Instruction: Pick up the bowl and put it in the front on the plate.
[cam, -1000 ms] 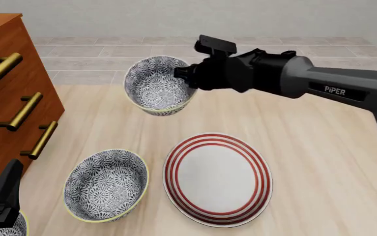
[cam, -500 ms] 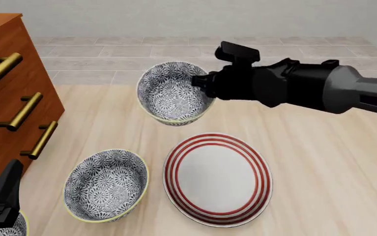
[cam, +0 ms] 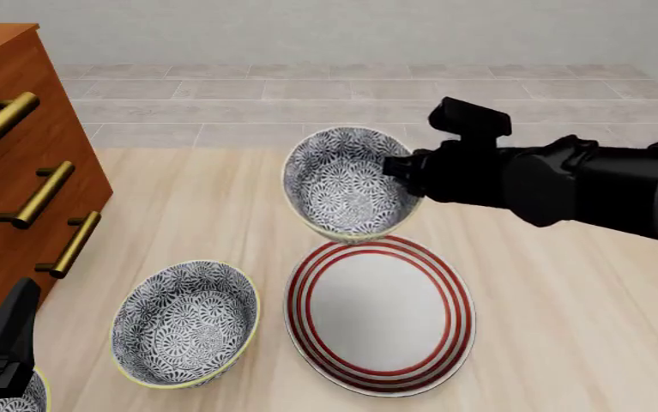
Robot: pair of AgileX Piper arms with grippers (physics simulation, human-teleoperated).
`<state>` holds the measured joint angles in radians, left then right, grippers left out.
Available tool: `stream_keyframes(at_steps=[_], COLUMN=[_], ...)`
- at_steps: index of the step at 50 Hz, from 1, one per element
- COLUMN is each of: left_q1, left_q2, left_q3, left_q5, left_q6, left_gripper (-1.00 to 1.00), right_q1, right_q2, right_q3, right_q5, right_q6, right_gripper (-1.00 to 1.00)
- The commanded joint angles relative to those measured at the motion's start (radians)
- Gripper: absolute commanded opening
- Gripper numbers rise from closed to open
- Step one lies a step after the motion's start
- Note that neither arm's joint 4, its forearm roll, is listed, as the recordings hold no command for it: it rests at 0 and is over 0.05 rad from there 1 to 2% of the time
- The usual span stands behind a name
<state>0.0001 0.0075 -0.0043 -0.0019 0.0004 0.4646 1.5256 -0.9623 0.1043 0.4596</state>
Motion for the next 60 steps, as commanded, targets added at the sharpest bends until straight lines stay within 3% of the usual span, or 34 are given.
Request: stream_keyframes(at_steps=[1, 19, 60], left_q1=[0.000, 0.000, 0.000], left_q2=[0.000, 0.000, 0.000], left_q3=[0.000, 0.000, 0.000], left_q5=[0.000, 0.000, 0.000], left_q6=[0.000, 0.000, 0.000], left_gripper=[1.00, 1.00, 1.00], right_q1=[-0.024, -0.021, 0.041], right_q2=[-0.058, -0.105, -0.089], right_q3=[0.095, 0.207, 0.339], right_q5=[-0.037, -0.083, -0.168], right_q6=[0.016, 0.032, 0.059], right_gripper=[-1.00, -1.00, -1.00])
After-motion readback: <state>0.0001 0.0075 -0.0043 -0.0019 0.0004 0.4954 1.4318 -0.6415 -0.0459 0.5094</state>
